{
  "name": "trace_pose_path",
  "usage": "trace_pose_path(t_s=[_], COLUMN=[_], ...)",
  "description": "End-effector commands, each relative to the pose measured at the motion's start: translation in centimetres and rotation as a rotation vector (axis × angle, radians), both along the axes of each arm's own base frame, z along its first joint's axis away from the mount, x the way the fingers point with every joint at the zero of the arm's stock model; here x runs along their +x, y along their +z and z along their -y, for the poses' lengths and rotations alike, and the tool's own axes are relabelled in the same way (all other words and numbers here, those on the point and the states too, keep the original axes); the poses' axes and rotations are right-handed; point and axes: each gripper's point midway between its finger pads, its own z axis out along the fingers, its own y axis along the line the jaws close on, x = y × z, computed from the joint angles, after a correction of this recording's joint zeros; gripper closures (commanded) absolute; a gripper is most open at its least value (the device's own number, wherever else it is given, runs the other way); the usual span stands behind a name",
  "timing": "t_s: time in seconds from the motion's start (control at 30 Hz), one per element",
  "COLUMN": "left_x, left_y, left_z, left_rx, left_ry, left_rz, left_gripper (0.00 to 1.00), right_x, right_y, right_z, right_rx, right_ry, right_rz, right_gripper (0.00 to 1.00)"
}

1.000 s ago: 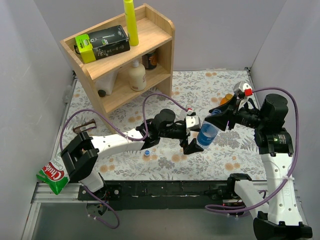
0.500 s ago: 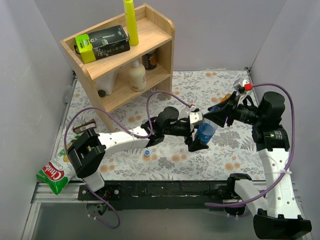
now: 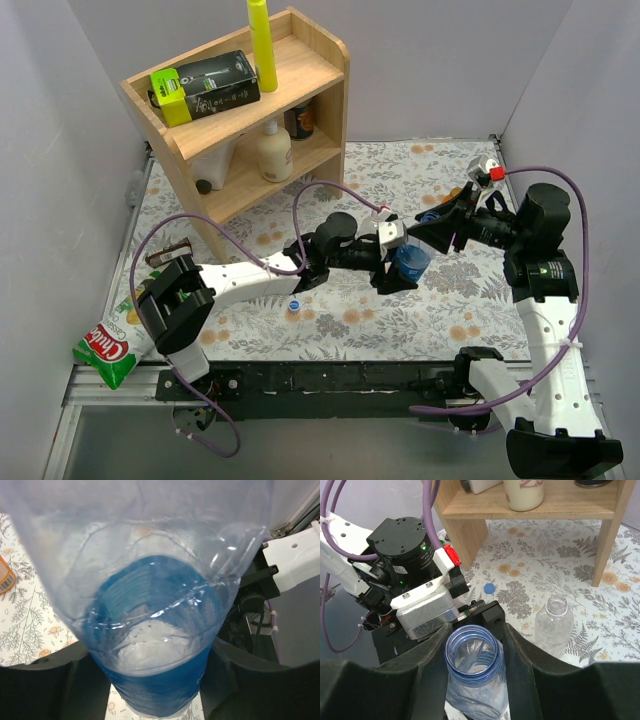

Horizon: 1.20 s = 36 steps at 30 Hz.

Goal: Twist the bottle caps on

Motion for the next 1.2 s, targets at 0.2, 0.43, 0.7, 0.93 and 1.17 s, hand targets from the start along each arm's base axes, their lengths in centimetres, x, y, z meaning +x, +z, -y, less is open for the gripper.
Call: trace_pose_path(t_s=[0.2,0.43,0.7,0.93,1.17], left_x=[2.6,3.8,3.4,2.5,1.8], left_y=[1.8,4.6,13.2,18.7,20.3], left_z=[-1.2,-10.2,-22.2,-29.6,-33.4], left_rx=[0.041,0.091,0.037,-0.026,-0.09], left_ry=[0.043,0.202,0.416,0.618,0.766], left_rz=[0.045,0.11,0.437,0.487,0.45], left_gripper=[0.87,0.91,0.9,0.9,0.9], right_x=[-1.0,0.6,4.9,5.9,2.3], right_y=[3.5,13.2,10.7,2.5,-10.0], right_z=[-0.1,2.1,-0.7,-11.6,-20.3], right_rx=[-0.07,-0.098,-0.192,-0.508,-0.739], right_ry=[0.072,-0.171,-0.054,0.233,0.563], right_rz=[0.195,0.407,0.417,0.422,0.368], right_gripper=[0.33,0.05,0.27,0.32,0.46])
